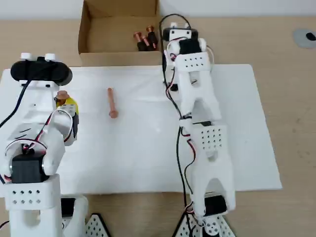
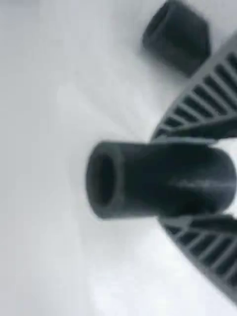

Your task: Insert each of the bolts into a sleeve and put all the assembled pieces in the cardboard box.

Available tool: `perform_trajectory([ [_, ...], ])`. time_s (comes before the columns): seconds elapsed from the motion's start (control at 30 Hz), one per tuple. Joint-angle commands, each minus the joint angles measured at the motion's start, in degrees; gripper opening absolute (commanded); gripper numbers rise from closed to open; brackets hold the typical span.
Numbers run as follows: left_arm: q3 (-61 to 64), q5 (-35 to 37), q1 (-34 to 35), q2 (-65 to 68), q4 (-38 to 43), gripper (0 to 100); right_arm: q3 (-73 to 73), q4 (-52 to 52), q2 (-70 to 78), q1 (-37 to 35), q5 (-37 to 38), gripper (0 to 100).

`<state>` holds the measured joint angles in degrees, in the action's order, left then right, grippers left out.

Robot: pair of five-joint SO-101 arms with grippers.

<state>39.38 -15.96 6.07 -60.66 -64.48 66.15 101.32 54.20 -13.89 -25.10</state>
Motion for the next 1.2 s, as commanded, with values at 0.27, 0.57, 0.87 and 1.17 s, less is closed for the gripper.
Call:
perform_trajectory([
  [0.27, -8.88, 1.23, -2.02, -3.74, -4.13, 1, 6.99, 1.32, -16.66, -1.98, 0.53, 1.0],
  [0.57, -8.44, 1.41, -4.84, -17.1, -5.1, 1, -21.67, 1.23, -43.47, -9.8, 0.79, 1.0],
  [0.87, 1.58, 1.14, -4.84, -26.33, 7.47, 1, -42.51, 0.79, -68.26, -15.78, 0.97, 1.0],
  [1.17, 14.51, 1.41, -4.57, -38.37, 19.52, 1, -52.79, -1.67, -87.25, -17.1, 1.05, 1.0],
])
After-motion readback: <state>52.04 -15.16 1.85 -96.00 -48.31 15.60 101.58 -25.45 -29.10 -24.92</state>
